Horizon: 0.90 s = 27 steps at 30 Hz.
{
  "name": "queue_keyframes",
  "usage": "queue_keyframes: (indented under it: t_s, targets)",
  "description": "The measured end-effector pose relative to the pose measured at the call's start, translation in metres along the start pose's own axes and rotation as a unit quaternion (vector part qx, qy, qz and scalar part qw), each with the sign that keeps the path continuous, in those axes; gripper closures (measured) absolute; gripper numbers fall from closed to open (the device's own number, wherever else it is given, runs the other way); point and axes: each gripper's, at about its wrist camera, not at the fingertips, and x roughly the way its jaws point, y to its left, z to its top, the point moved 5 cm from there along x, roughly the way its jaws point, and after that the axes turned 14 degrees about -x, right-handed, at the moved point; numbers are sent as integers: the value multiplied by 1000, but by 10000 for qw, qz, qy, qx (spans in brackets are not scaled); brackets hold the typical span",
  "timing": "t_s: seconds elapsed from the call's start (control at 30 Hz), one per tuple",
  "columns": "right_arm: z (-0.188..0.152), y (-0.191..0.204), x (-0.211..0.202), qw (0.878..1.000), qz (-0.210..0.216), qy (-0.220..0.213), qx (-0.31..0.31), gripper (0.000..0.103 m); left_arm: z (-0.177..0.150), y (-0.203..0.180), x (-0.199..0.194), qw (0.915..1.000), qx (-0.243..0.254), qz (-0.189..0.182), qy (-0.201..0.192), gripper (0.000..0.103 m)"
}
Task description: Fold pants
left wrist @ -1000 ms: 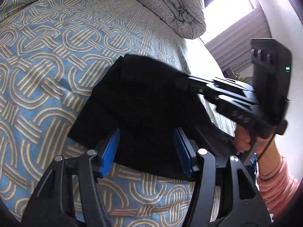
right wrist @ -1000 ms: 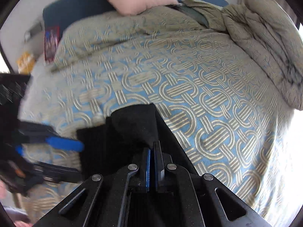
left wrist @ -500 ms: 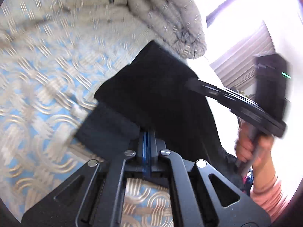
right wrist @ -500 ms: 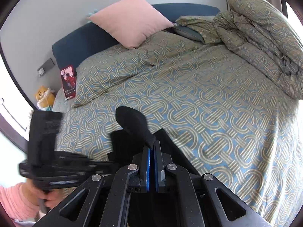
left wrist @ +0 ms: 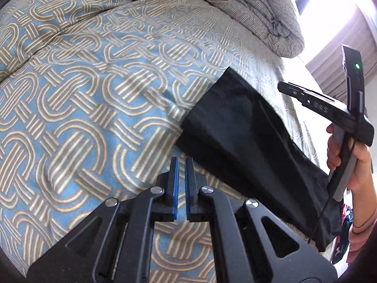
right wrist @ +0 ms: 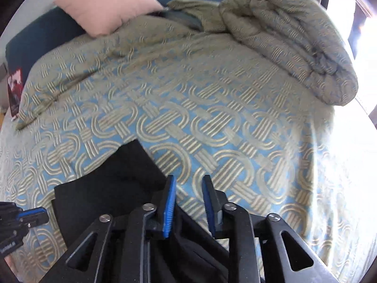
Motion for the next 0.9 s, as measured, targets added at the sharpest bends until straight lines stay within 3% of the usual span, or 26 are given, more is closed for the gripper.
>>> queue_keyframes:
  t_s: [0.03, 0.1, 0.13, 0.17, 0.2, 0.3, 0.33, 0.37, 0.4, 0.47, 0.53, 0.67, 0.7, 0.8, 0.9]
  targets:
    - [-2, -5, -10, 10000, -4, -61, -15, 73, 2, -4, -1, 10000, -15, -79, 4, 95]
    - [-9, -16, -27, 9999, 37, -96, -66, 67, 5, -13, 0, 9997, -32, -224, 27, 68]
    - [-17, -20, -35, 9999, 24, -76, -94, 65, 6, -19, 2, 9996, -23, -293, 44, 45]
    - [-26, -27, -43, 9999, -23, -45, -117, 64, 9, -24, 7, 9994, -7, -338, 35, 34]
    - [-38, -32, -50, 9999, -101, -3, -126, 64, 18, -25, 18, 9995, 4, -313, 15, 33]
    - [-85, -45, -75, 9995, -246, 141, 115, 63, 29, -28, 47, 9999, -31, 107, 105, 34]
    - [-105, -49, -82, 9992, -243, 209, 257, 63, 33, -25, 55, 9996, -120, 198, 148, 46]
    - [-125, -53, -88, 9985, -233, 285, 396, 63, 37, -23, 55, 9995, -123, 293, 30, 77]
    - [-146, -57, -94, 9978, -240, 366, 507, 63, 39, -23, 54, 9995, -97, 276, 78, 88]
    - [-184, -65, -101, 9955, -385, 624, 597, 63, 42, -18, 36, 9994, -324, 36, 113, 95]
    - [-213, -76, -102, 9920, -541, 904, 700, 63, 41, -15, 5, 9993, -314, -118, -190, 96]
    - [-231, -97, -108, 9884, -500, 889, 1123, 63, 42, 6, -30, 9931, 98, 770, -882, 100]
    - [-227, -98, -107, 9890, -473, 829, 1126, 63, 44, 11, -30, 9935, 105, 778, -820, 100]
    - [-215, -96, -99, 9895, -488, 859, 1055, 63, 44, 14, -37, 9973, -303, 226, -623, 100]
    - [-209, -81, -104, 9927, -367, 640, 951, 63, 38, -2, -44, 9974, -104, 183, -692, 93]
